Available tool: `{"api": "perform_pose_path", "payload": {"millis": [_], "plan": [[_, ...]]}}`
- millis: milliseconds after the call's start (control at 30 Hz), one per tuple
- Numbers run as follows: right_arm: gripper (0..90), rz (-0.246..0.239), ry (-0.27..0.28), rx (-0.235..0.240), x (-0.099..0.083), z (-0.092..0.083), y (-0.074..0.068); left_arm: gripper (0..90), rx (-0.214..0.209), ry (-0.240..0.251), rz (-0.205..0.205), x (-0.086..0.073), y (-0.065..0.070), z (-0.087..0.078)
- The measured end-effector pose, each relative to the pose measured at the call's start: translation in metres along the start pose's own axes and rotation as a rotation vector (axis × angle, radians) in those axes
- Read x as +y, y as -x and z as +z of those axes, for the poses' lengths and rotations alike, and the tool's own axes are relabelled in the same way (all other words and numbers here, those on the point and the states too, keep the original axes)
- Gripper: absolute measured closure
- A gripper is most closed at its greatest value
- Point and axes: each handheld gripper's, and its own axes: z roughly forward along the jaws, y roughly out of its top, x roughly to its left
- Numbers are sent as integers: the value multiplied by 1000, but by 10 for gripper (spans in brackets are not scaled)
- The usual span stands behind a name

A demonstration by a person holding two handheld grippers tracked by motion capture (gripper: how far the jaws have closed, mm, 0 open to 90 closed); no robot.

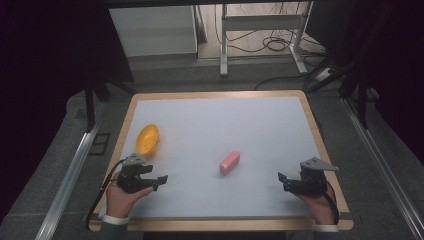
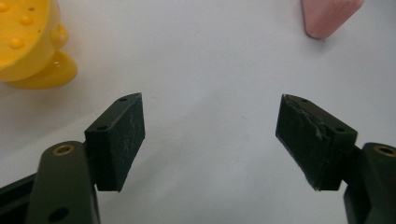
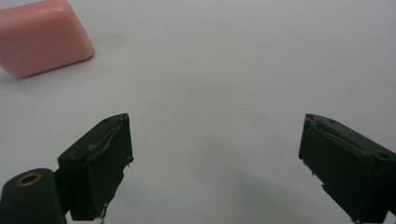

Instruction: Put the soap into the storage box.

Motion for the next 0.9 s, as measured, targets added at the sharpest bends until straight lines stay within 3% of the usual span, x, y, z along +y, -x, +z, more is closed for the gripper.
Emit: {"api": "perform_pose_path", "payload": {"millis": [467, 900], "plan": [[94, -1, -9, -16, -1, 2, 1, 259, -24, -4, 22, 23, 8, -3], [94, 5, -18, -20, -2, 4, 1, 262, -39, -61, 55, 33, 15, 10]]}}
